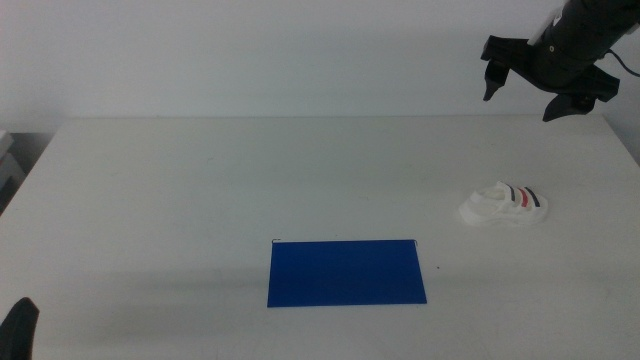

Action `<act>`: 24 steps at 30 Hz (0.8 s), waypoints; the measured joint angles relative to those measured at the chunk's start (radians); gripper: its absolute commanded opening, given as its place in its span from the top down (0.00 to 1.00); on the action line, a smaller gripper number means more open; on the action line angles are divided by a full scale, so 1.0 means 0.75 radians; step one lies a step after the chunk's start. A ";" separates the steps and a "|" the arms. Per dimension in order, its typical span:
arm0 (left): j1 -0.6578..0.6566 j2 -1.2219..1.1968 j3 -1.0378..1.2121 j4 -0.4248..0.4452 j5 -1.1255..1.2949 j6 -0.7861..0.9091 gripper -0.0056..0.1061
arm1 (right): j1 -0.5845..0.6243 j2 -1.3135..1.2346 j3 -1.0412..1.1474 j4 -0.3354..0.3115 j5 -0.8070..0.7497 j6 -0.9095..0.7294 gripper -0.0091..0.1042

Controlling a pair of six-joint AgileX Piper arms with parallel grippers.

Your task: Use one arm to grab the shoe from the table and place it on the mat.

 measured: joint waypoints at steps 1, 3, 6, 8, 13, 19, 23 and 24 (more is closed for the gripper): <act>0.000 0.000 0.000 0.000 0.000 0.000 0.12 | 0.000 0.000 0.000 -0.005 0.000 0.000 0.25; 0.000 0.000 0.000 0.000 0.000 0.000 0.12 | 0.000 0.000 0.000 -0.018 0.000 0.002 0.25; 0.000 0.000 0.000 0.000 0.000 0.000 0.12 | 0.000 0.000 0.000 -0.032 -0.001 0.002 0.25; 0.000 0.000 0.000 0.000 0.000 0.000 0.12 | 0.000 0.000 -0.001 -0.036 0.058 0.099 0.25; 0.000 0.000 0.000 0.000 0.000 0.000 0.12 | 0.000 0.003 -0.001 -0.071 0.143 0.531 0.25; 0.000 0.000 0.000 0.000 0.000 0.000 0.12 | 0.000 0.047 -0.003 -0.098 0.263 1.197 0.25; 0.000 0.000 0.000 0.000 0.000 0.000 0.12 | 0.000 0.078 -0.003 -0.084 0.284 1.473 0.25; 0.000 0.000 0.000 0.000 0.000 0.000 0.12 | 0.000 0.084 -0.004 -0.082 0.284 1.517 0.25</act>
